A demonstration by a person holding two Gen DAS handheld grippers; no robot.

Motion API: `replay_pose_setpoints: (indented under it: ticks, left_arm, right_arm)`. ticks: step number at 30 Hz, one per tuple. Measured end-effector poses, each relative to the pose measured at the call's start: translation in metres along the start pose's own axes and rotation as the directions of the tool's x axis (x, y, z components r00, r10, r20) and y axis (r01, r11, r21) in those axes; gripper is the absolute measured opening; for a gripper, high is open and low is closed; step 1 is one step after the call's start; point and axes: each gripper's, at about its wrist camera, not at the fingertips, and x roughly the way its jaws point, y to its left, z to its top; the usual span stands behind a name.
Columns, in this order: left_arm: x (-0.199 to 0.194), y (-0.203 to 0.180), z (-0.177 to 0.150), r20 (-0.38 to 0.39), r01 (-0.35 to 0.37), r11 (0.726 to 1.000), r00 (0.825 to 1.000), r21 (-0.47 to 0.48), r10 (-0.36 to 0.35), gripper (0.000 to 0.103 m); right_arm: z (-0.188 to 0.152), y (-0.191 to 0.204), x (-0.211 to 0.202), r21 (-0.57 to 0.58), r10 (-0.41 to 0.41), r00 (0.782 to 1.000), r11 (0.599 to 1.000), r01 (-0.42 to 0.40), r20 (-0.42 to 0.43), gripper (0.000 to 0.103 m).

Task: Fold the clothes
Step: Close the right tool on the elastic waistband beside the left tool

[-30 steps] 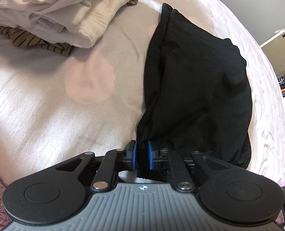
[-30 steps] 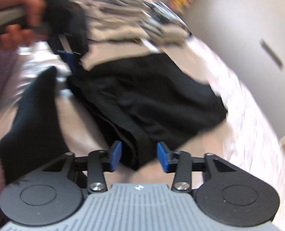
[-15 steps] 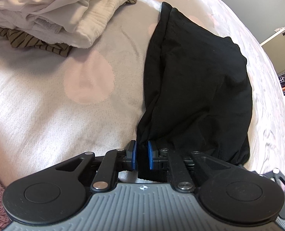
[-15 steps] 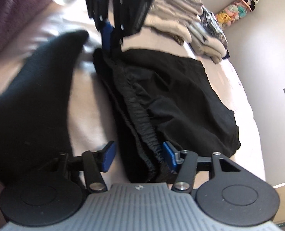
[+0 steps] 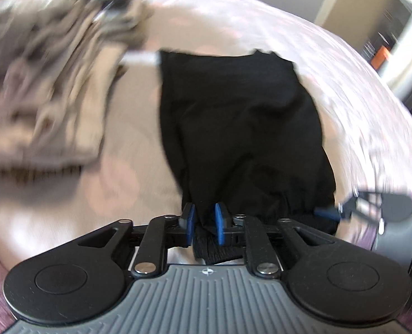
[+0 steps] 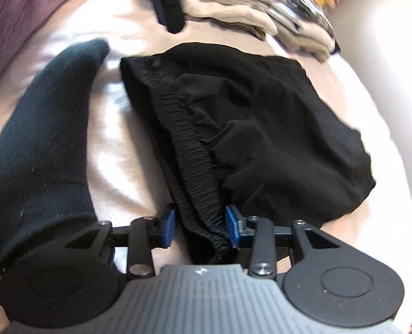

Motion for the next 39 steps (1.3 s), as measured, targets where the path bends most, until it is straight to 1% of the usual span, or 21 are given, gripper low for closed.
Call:
replay_pose_setpoints:
  ticks: [2,4,6,8,10,13,15,19,20,21,22,24,26,28,30,31,33,35,37,39]
  left_arm:
    - [-0.001,-0.015,-0.001,0.011,-0.011,0.992,1.000,0.124,0.010,0.022]
    - [0.000,-0.029,-0.002,0.012,-0.014,0.972,1.000,0.236,0.011,0.027]
    - [0.003,-0.042,-0.005,0.008,-0.006,0.944,1.000,0.331,0.003,0.032]
    - [0.005,-0.055,-0.010,0.008,-0.005,0.906,1.000,0.424,0.002,0.038]
    - [0.007,-0.068,-0.015,0.015,-0.014,0.853,1.000,0.522,0.008,0.042]
    - [0.011,-0.087,-0.025,0.023,-0.033,0.757,0.999,0.653,0.023,0.045]
    - [0.017,-0.099,-0.032,0.023,-0.042,0.682,0.999,0.730,0.037,0.048]
    - [0.035,-0.116,-0.048,0.017,-0.064,0.514,0.995,0.856,0.096,0.049]
    - [0.040,-0.120,-0.051,0.018,-0.068,0.477,0.994,0.876,0.109,0.049]
    - [0.043,-0.123,-0.054,0.016,-0.065,0.449,0.994,0.891,0.112,0.049]
    - [0.047,-0.125,-0.056,0.013,-0.060,0.421,0.993,0.905,0.114,0.049]
    - [0.051,-0.128,-0.058,0.003,-0.045,0.394,0.994,0.918,0.108,0.049]
    - [0.057,-0.131,-0.061,0.009,-0.054,0.373,0.993,0.926,0.121,0.049]
    - [0.065,-0.134,-0.067,0.032,-0.084,0.333,0.987,0.939,0.157,0.049]
    - [0.073,-0.133,-0.073,0.059,-0.118,0.291,0.978,0.950,0.202,0.046]
    - [0.073,-0.131,-0.073,0.064,-0.124,0.301,0.977,0.945,0.201,0.044]
    - [0.072,-0.126,-0.073,0.071,-0.134,0.330,0.978,0.935,0.195,0.043]
    - [0.069,-0.119,-0.068,0.064,-0.132,0.387,0.981,0.912,0.184,0.040]
    - [0.066,-0.116,-0.062,0.038,-0.109,0.441,0.985,0.891,0.166,0.027]
    - [0.064,-0.113,-0.056,0.013,-0.086,0.491,0.989,0.867,0.150,0.022]
  right_arm:
    - [0.000,-0.014,0.002,0.084,0.052,0.999,0.995,-0.052,0.006,0.040]
    - [0.000,-0.027,0.004,0.167,0.103,0.995,0.980,-0.104,0.017,0.040]
    - [-0.002,-0.039,0.004,0.244,0.146,0.989,0.958,-0.150,0.034,0.040]
    - [-0.006,-0.048,0.005,0.313,0.185,0.981,0.930,-0.192,0.053,0.041]
    - [-0.009,-0.058,0.007,0.378,0.221,0.972,0.896,-0.233,0.075,0.041]
    - [-0.013,-0.065,0.008,0.432,0.253,0.963,0.861,-0.270,0.096,0.041]
    - [-0.014,-0.068,0.010,0.450,0.264,0.959,0.847,-0.282,0.105,0.041]
    - [-0.016,-0.075,0.014,0.484,0.281,0.952,0.821,-0.304,0.123,0.041]
    - [-0.017,-0.077,0.014,0.492,0.284,0.950,0.814,-0.309,0.127,0.041]
    - [-0.017,-0.078,0.014,0.498,0.288,0.949,0.808,-0.314,0.131,0.041]
    - [-0.017,-0.079,0.014,0.504,0.291,0.947,0.803,-0.318,0.135,0.041]
    - [-0.016,-0.080,0.017,0.520,0.299,0.944,0.789,-0.328,0.142,0.040]
    - [-0.019,-0.083,0.017,0.540,0.309,0.938,0.769,-0.342,0.154,0.040]
    - [-0.022,-0.085,0.016,0.555,0.315,0.935,0.754,-0.352,0.164,0.040]
    - [-0.022,-0.084,0.015,0.553,0.313,0.935,0.756,-0.350,0.164,0.040]
    - [-0.022,-0.083,0.014,0.551,0.312,0.936,0.758,-0.349,0.164,0.040]
    - [-0.021,-0.079,0.011,0.530,0.295,0.943,0.780,-0.332,0.157,0.040]
    - [-0.019,-0.074,0.008,0.506,0.275,0.950,0.804,-0.312,0.149,0.040]
    - [-0.018,-0.070,0.004,0.481,0.254,0.957,0.827,-0.292,0.143,0.040]
    - [-0.016,-0.065,0.001,0.456,0.234,0.963,0.848,-0.270,0.136,0.041]
